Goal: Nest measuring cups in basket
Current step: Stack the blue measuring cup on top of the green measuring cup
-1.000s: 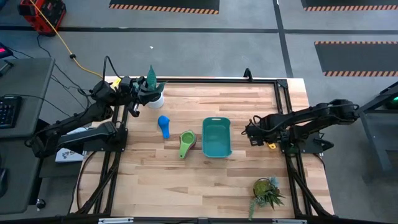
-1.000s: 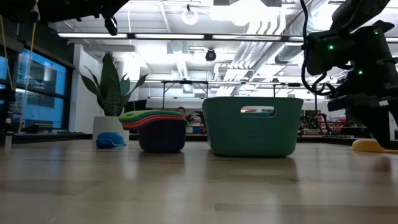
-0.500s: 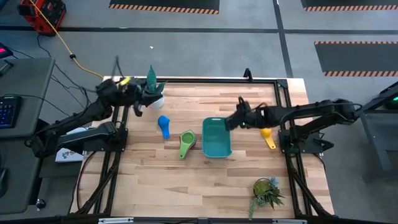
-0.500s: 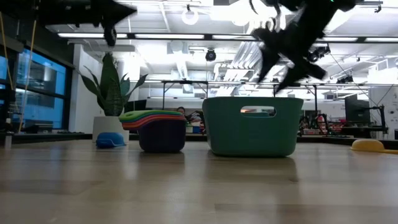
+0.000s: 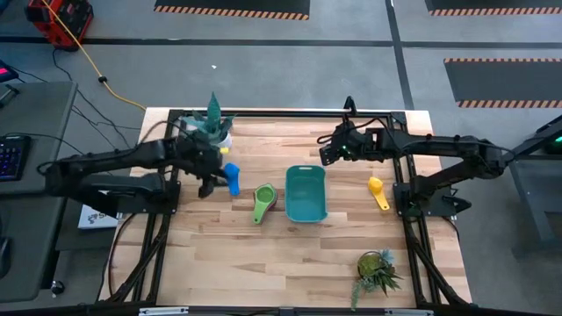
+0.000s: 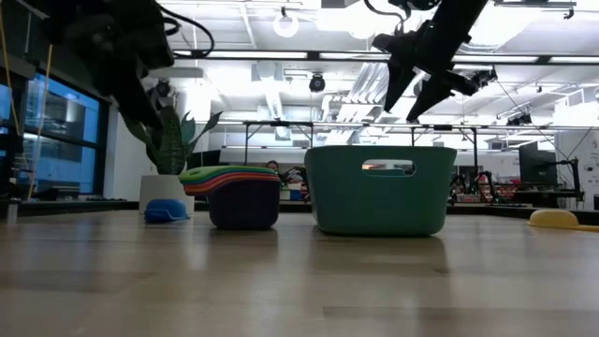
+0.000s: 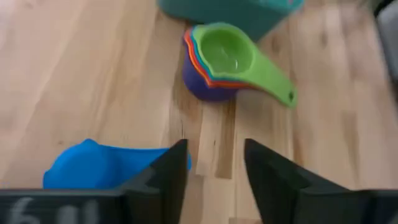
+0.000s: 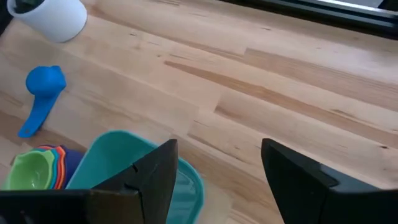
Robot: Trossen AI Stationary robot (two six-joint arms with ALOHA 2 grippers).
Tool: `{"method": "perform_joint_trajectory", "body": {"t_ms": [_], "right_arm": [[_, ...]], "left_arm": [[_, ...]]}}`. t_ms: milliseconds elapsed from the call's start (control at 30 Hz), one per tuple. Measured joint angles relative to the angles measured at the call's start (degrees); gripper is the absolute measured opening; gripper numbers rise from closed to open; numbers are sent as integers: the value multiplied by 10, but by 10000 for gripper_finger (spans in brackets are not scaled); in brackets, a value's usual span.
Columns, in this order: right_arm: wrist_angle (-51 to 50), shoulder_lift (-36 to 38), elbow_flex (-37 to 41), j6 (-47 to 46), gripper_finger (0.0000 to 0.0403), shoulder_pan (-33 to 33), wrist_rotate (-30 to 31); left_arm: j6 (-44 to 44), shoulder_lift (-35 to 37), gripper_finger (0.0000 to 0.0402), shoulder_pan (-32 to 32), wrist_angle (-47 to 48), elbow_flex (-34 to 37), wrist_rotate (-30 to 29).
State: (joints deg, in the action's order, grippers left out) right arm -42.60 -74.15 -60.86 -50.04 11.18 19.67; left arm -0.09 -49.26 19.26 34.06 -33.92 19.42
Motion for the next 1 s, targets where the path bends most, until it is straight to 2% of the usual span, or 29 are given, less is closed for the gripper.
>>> {"method": "perform_joint_trajectory", "body": {"t_ms": [167,333,500,700,1000], "right_arm": [[0,0,0,2,224,5,-2],[-6,0,0,2,224,5,-2],[-8,0,0,12,224,5,-2],[-10,0,0,16,224,5,4],[-10,0,0,19,224,5,13]], "left_arm": [[28,-60,208,-85,-49,27,-73],[63,-125,235,-142,-105,44,-179],[63,-178,235,-175,-177,67,-213],[63,-232,227,-199,-194,70,-286],[61,-296,197,-211,-240,68,-329]]}}
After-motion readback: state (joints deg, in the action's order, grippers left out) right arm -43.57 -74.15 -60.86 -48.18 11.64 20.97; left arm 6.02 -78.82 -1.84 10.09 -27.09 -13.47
